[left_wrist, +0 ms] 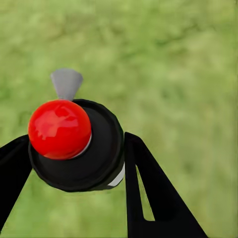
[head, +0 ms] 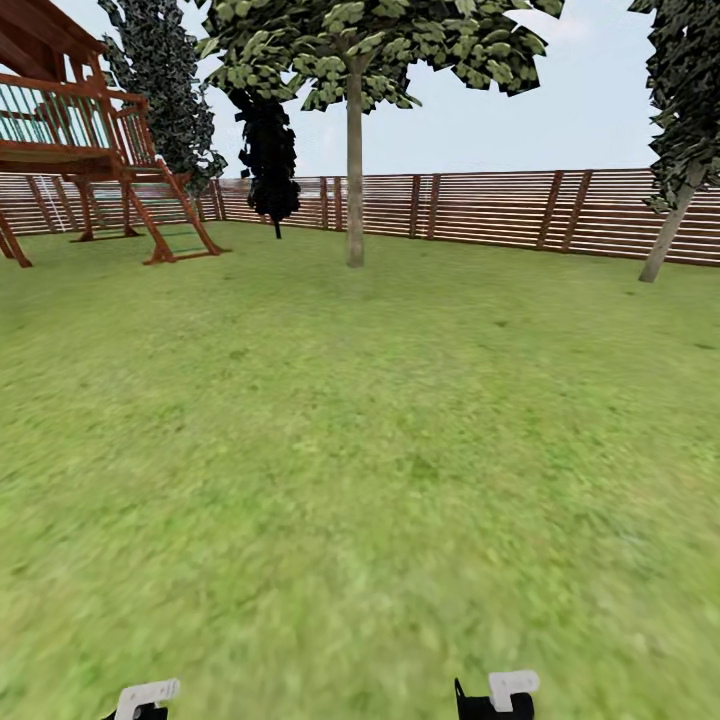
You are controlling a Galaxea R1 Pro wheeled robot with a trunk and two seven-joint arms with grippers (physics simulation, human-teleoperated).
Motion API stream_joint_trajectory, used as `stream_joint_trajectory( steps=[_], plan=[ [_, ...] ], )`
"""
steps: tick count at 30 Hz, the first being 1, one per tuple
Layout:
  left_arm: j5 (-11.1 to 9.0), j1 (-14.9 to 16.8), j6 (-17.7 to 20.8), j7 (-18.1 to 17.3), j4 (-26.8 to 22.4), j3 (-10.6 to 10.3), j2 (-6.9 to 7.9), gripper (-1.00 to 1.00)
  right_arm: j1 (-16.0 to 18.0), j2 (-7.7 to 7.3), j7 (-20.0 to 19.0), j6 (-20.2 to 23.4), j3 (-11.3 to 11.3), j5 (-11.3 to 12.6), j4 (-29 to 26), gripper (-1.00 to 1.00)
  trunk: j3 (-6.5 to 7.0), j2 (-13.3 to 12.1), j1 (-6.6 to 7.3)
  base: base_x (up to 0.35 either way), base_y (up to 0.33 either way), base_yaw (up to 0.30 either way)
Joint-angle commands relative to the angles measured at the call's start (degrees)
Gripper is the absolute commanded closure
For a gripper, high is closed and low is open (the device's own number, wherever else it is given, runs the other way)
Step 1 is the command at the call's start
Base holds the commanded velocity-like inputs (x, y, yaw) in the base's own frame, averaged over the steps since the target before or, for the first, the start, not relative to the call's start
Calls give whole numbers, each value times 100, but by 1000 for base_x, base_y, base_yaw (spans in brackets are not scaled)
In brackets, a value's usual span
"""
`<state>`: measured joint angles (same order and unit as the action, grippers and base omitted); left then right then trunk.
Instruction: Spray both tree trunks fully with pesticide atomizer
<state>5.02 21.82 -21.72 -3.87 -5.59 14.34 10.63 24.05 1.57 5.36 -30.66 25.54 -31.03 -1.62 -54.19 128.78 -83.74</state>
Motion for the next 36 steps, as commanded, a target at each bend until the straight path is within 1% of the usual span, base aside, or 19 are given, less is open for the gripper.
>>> stream_joint_trajectory(
  steps=[1,36],
  plan=[
    [47,-22,-22,-19,2,51,1,100,3,1,44,-10,23,-61,4,-100,-5,2,-3,343,0,0],
    [36,-63,-19,-23,-29,51,1,100,3,1,44,-10,22,-61,4,-100,-5,2,-3,343,0,0]
  ],
)
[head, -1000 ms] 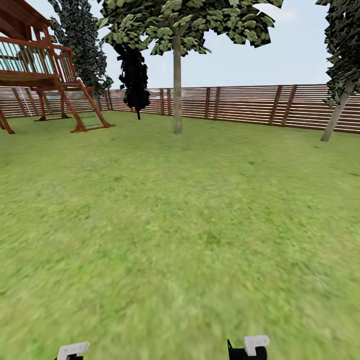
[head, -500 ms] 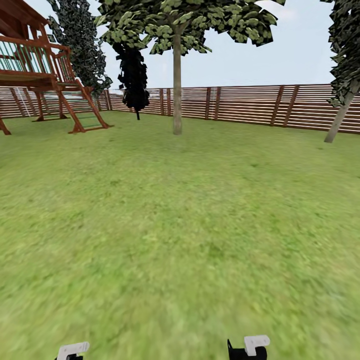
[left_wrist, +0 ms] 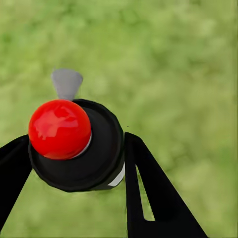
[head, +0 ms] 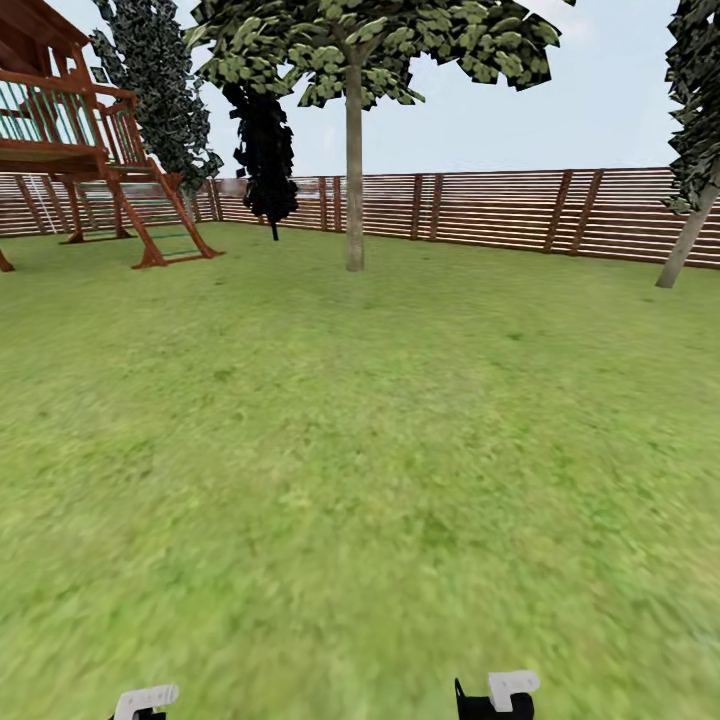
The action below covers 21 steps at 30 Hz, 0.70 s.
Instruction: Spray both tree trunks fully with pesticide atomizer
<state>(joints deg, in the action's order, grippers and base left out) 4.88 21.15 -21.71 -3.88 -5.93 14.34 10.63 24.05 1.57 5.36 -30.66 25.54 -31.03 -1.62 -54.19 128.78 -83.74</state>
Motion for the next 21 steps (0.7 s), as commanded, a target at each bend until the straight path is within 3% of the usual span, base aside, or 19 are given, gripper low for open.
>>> stream_joint_trajectory(
  steps=[1,21],
  plan=[
    [50,4,-18,-19,5,53,3,100,3,1,44,-10,21,-61,4,-100,-5,2,-3,322,0,0],
    [51,3,-25,-16,4,53,9,100,3,1,44,-10,21,-61,4,-100,-5,2,-3,340,0,0]
  ],
)
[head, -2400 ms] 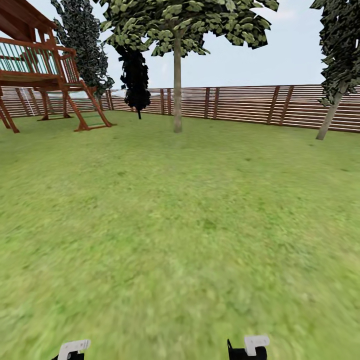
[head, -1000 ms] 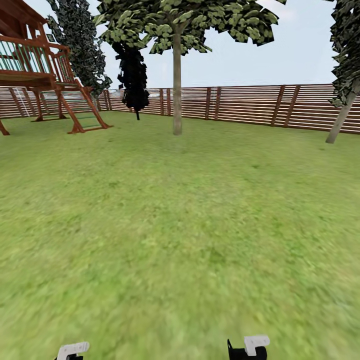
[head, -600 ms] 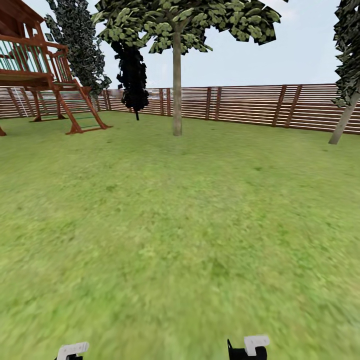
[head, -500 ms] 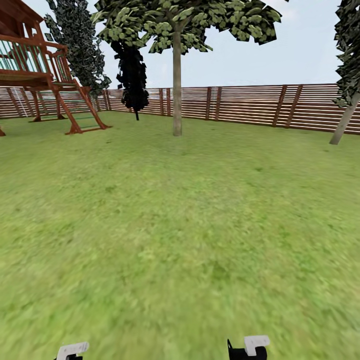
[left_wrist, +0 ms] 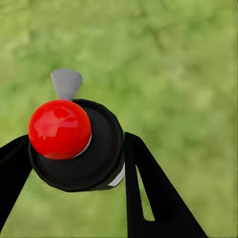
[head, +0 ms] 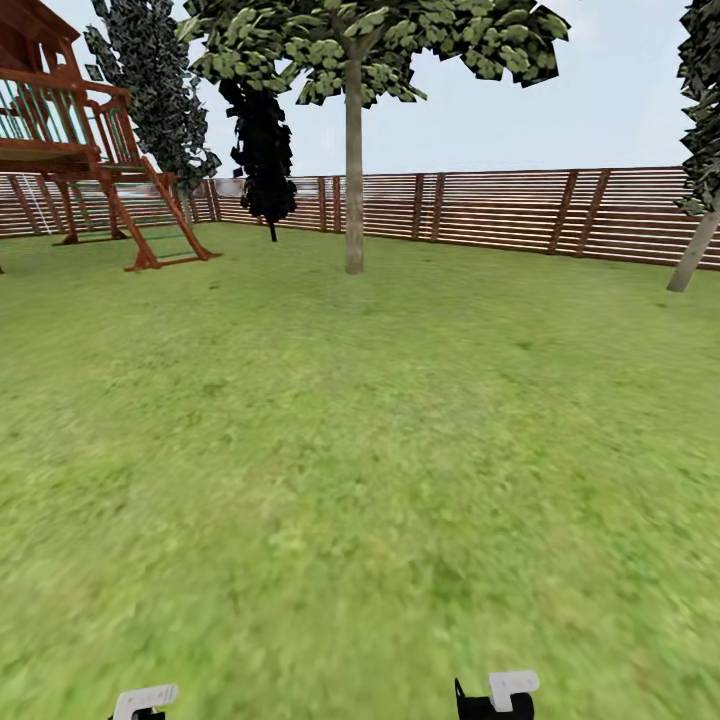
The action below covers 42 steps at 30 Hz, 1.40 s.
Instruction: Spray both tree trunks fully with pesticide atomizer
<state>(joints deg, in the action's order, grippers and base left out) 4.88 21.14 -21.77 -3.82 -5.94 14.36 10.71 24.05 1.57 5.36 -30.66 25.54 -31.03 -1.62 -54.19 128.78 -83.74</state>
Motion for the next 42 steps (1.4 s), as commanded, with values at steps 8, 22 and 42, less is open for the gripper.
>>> stream_joint_trajectory(
  steps=[8,22,42],
  plan=[
    [57,4,-20,-23,7,49,1,100,3,1,44,-10,21,-61,4,-100,-5,2,-3,342,0,0],
    [57,4,-11,-22,9,50,0,100,3,1,44,-10,22,-61,4,-100,-5,2,-3,342,0,0],
    [56,4,-11,-22,7,49,-2,100,3,1,44,-10,21,-61,4,-100,-5,2,-3,342,0,0]
  ],
)
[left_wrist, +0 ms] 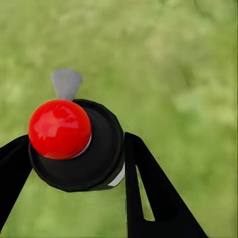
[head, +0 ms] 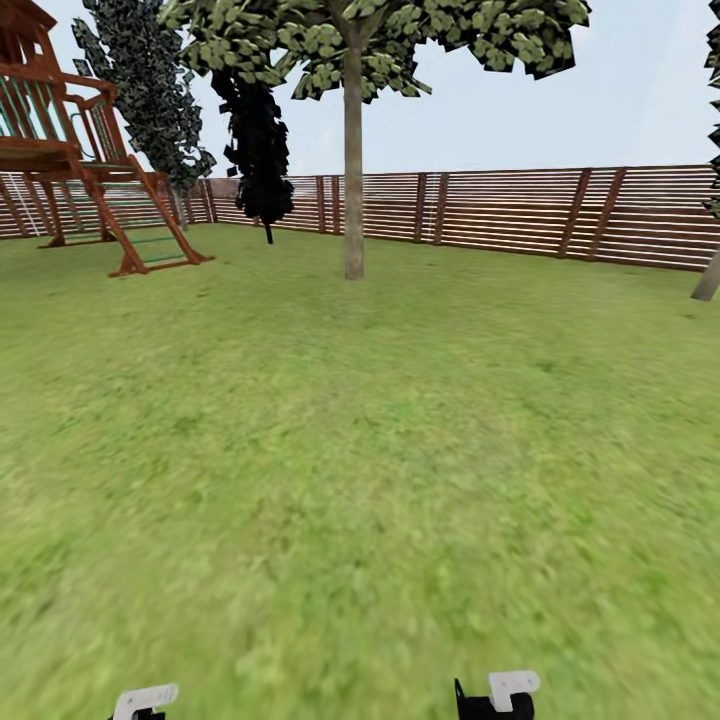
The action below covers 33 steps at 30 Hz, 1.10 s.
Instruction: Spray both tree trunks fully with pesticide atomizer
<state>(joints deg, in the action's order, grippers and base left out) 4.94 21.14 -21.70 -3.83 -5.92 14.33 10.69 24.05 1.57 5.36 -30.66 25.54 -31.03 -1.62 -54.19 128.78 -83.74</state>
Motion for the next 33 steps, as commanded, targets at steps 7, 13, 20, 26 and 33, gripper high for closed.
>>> stream_joint_trajectory(
  steps=[7,13,20,26,33],
  plan=[
    [50,4,-19,-21,5,54,3,100,3,1,44,-10,22,-62,4,-100,-5,2,-3,342,0,0],
    [50,4,-19,-21,5,55,4,100,3,1,44,-10,22,-62,4,-100,-5,2,-3,342,0,0],
    [48,4,-19,-21,4,52,4,100,3,1,44,-10,23,-62,4,-100,-5,2,-3,342,0,0],
    [49,4,-19,-22,5,52,4,100,3,1,44,-10,23,-62,4,-100,-5,2,-3,342,0,0],
    [50,4,-14,-21,4,55,4,100,3,1,44,-10,21,-62,4,-100,-5,2,-3,341,0,0]
  ],
)
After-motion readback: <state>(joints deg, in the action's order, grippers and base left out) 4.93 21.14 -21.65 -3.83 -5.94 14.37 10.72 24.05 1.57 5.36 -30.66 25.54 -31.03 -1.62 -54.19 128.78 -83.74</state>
